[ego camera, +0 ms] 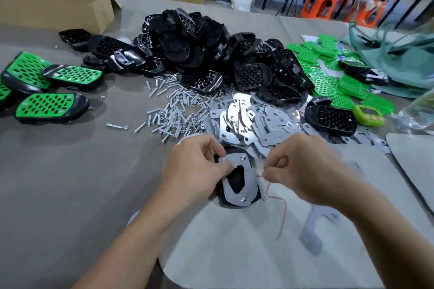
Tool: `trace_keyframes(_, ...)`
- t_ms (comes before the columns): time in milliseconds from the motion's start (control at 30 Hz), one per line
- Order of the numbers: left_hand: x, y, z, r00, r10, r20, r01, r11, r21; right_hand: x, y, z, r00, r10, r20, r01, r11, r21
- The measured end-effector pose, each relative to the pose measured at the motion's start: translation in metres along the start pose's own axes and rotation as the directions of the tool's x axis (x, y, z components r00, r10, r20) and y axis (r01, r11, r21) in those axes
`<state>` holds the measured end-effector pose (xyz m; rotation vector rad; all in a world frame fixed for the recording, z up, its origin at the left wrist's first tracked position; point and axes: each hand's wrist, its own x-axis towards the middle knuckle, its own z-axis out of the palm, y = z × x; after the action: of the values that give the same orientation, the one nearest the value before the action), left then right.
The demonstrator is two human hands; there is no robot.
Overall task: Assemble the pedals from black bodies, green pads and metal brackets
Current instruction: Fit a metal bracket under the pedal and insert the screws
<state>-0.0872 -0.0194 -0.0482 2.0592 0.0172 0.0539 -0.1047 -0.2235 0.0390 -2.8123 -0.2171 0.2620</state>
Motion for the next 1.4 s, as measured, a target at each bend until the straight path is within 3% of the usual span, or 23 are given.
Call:
trace_keyframes(67, -0.002, 0.0, -0.001, 1.0, 0.024, 0.003, -0.024, 1.0, 0.011, -0.012, 0.008, 0.014, 0.999, 0.033, 0.012, -0.033, 0.999, -0.043)
trace_keyframes(200, -0.004, 0.002, -0.001, 1.0, 0.03, 0.004, -0.03, 0.999, 0.023, -0.023, 0.011, 0.029, 0.989, 0.012, -0.145, -0.023, 0.997, -0.075)
trace_keyframes(533, -0.002, -0.004, 0.003, 0.998, 0.06, -0.005, -0.06, 0.998, -0.028, -0.038, 0.016, 0.042, 0.98, -0.025, -0.195, -0.001, 0.991, -0.133)
trace_keyframes(667, 0.0, -0.006, 0.002, 0.999, 0.047, 0.013, -0.047, 0.998, -0.038, -0.033, 0.016, 0.039, 0.973, 0.014, -0.23, -0.004, 0.999, 0.043)
trace_keyframes(800, 0.001, -0.006, 0.002, 0.999, 0.04, 0.023, -0.039, 0.998, -0.042, -0.014, 0.004, 0.03, 0.933, 0.04, -0.356, 0.054, 0.967, 0.25)
trace_keyframes(933, 0.004, -0.004, 0.0, 0.999, -0.009, 0.05, 0.012, 0.998, -0.065, 0.009, -0.006, 0.03, 0.948, 0.033, -0.316, 0.085, 0.932, 0.353)
trace_keyframes(1233, 0.005, 0.0, -0.001, 0.998, -0.03, 0.057, 0.034, 0.997, -0.075, 0.022, -0.008, 0.031, 0.972, -0.051, -0.229, 0.112, 0.959, 0.259)
trace_keyframes(1400, 0.006, 0.001, -0.001, 0.998, -0.025, 0.063, 0.03, 0.997, -0.07, 0.019, -0.021, 0.023, 0.98, -0.113, -0.166, 0.123, 0.991, 0.052)
